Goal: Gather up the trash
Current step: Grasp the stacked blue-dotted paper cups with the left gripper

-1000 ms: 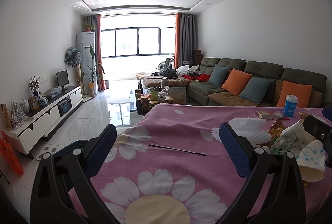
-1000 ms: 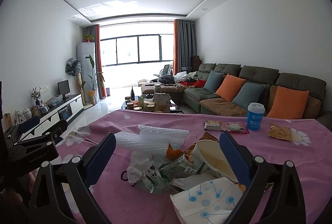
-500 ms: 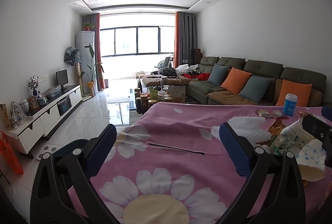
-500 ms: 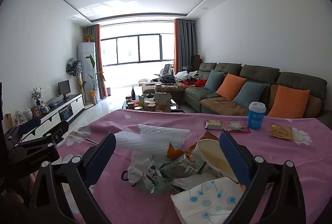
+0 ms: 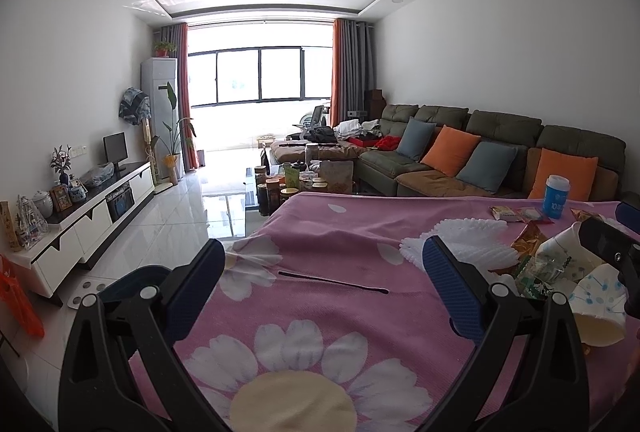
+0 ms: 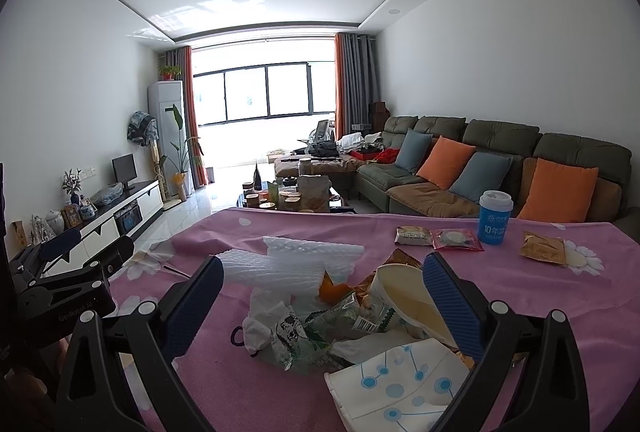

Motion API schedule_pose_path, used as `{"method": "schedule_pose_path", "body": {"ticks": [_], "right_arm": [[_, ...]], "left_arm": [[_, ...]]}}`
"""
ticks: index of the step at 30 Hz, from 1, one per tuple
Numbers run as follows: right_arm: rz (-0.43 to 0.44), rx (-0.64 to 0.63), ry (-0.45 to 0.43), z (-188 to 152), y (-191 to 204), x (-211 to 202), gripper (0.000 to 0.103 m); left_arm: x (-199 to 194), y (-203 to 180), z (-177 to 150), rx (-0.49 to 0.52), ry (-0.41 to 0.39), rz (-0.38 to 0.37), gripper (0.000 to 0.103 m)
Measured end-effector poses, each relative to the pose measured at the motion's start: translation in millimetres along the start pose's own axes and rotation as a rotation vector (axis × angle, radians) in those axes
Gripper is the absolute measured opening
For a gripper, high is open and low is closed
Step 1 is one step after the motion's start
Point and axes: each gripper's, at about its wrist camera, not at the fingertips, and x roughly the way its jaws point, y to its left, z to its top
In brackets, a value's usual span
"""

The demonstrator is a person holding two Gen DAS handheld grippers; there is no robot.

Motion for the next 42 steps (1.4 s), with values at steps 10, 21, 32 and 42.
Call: {"method": "schedule_pose_path", "body": {"ticks": [10,21,32,42], "right_arm": [[-0.052,0.034,0.047,-2.2,-27.4,-2.7,0.097],[-0.048,0.117,0.131,-8.3,-72.0,5.8,0.092],[0.023,0.127,0.279,-9.2,-99.3,44.4,0.053],[0.073,0.091,0.306,-7.2,-95.3,51.2,0.014]], "left_arm": [[12.2,-12.2,-4.5,0.034,0.082,-0.124,0.098],[23.6,-66.8,-14.9,0.125,0.180,-0.403,0.098],[41.5,-113.0,-21.7,0.173,0.318,-0.611,0.073],[64.7,-108.3,-29.2,0.093,0.425,-0.670,0.008]]}}
